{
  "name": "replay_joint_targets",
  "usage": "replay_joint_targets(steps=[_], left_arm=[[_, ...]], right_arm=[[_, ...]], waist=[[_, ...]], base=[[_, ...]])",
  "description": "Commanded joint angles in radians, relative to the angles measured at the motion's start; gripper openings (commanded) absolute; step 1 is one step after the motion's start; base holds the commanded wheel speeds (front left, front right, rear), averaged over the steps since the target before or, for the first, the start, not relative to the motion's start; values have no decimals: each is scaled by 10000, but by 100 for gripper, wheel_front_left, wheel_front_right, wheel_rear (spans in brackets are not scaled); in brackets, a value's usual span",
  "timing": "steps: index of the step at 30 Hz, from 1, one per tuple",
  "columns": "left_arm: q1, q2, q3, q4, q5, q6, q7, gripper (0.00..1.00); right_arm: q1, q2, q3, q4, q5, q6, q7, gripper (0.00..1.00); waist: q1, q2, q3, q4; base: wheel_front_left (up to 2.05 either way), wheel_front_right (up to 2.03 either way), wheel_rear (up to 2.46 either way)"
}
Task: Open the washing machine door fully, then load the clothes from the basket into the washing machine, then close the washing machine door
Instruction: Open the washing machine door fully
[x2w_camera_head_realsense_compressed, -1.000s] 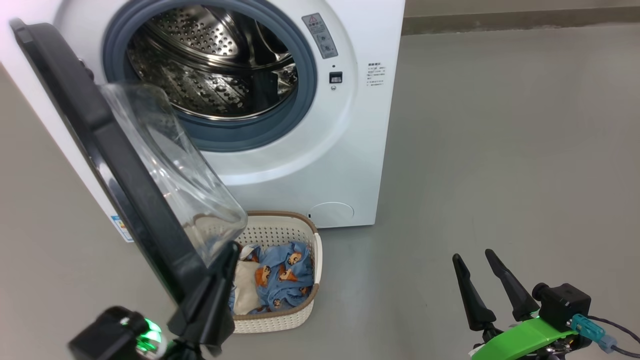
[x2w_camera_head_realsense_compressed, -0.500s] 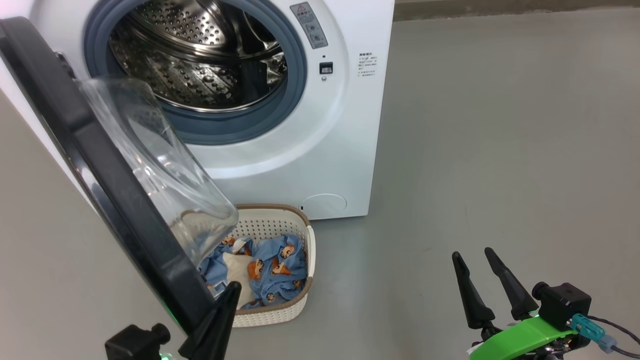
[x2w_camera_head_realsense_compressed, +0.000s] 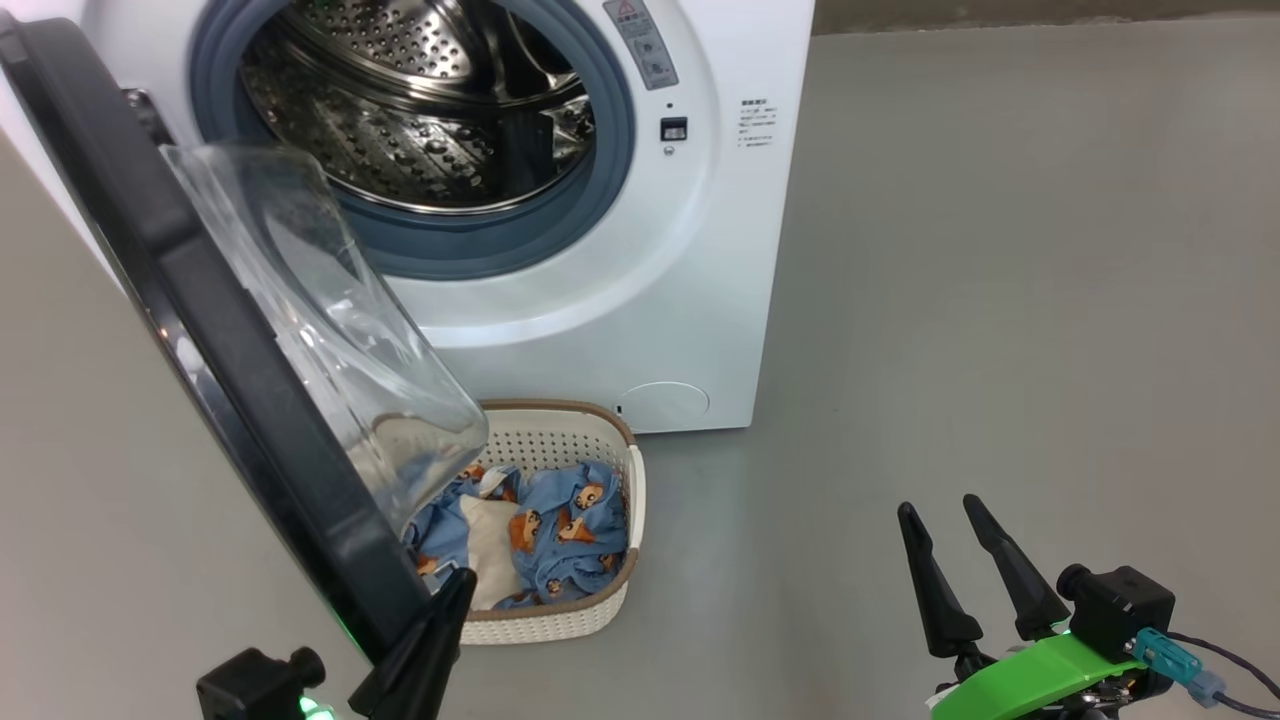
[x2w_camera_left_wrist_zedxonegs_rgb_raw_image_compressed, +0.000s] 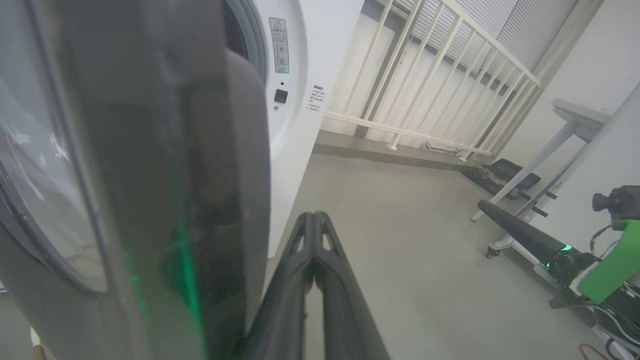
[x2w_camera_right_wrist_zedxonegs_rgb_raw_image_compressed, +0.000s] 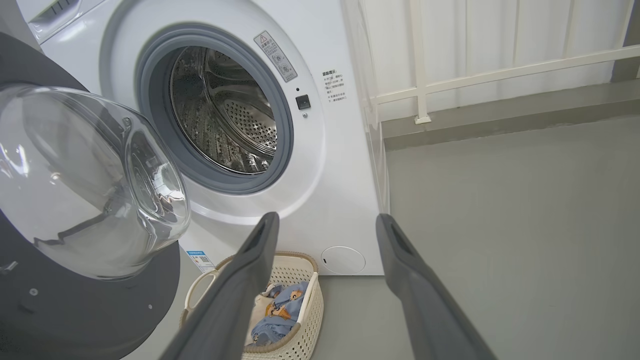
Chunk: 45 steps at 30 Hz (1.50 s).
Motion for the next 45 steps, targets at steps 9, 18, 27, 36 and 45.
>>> replay_joint_targets(steps=[9, 18, 27, 36, 45], left_arm=[[-337, 495, 931, -7, -163, 196, -223, 0], [-79, 761, 1169, -91, -241, 357, -196, 0], [91, 1058, 1550, -151, -368, 597, -134, 0], [121, 1479, 2145, -55, -528, 983, 52, 0], [48, 1877, 2597, 58, -692, 1275, 377, 0]], right_arm=[[-247, 28, 230, -129, -32, 16, -122, 100], [-214, 42, 197, -60, 25, 16, -122, 100], [-247, 91, 175, 35, 54, 16, -122, 100], [-315, 133, 136, 92, 70, 16, -122, 100], [-363, 165, 112, 94, 63, 16, -122, 100]], waist=[[0, -1, -119, 416], [0, -1, -208, 834], [0, -1, -191, 1354], [0, -1, -212, 1859], [0, -1, -116, 2301]], base=[[0, 0, 0], [0, 0, 0], [0, 0, 0], [0, 0, 0], [0, 0, 0]])
